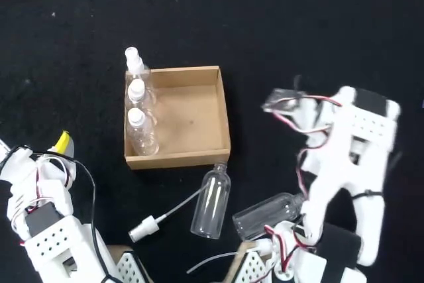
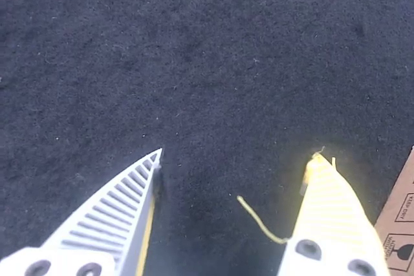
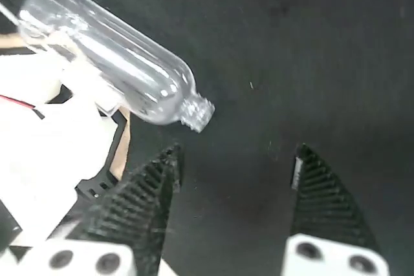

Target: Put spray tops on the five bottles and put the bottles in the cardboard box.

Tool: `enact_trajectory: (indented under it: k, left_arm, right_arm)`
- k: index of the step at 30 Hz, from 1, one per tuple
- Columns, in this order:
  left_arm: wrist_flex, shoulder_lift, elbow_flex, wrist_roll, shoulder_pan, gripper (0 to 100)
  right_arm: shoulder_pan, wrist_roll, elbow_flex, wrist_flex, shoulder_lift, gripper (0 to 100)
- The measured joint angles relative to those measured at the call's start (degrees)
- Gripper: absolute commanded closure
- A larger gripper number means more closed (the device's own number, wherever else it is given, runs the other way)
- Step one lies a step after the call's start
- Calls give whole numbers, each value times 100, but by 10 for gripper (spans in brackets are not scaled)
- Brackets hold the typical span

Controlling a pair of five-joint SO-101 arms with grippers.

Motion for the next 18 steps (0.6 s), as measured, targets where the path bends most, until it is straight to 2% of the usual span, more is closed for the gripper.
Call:
enact_trajectory:
  k: [3, 8, 11, 14, 18]
  left_arm:
    - [0, 0, 0, 0, 0, 690]
    - [334, 0, -141, -44, 0, 690]
    - [932, 0, -870, -316, -26, 690]
    - [1178, 18, -1864, -668, 62, 690]
    - [1574, 44, -3262, -1266, 712, 690]
  right_arm:
    - [-431, 0, 0, 9, 0, 750]
    - [-448, -88, -35, 9, 0, 750]
    - [-18, -202, -220, -53, 0, 750]
    - [615, -220, -325, -202, 0, 750]
    - [1424, -229, -343, -563, 0, 750]
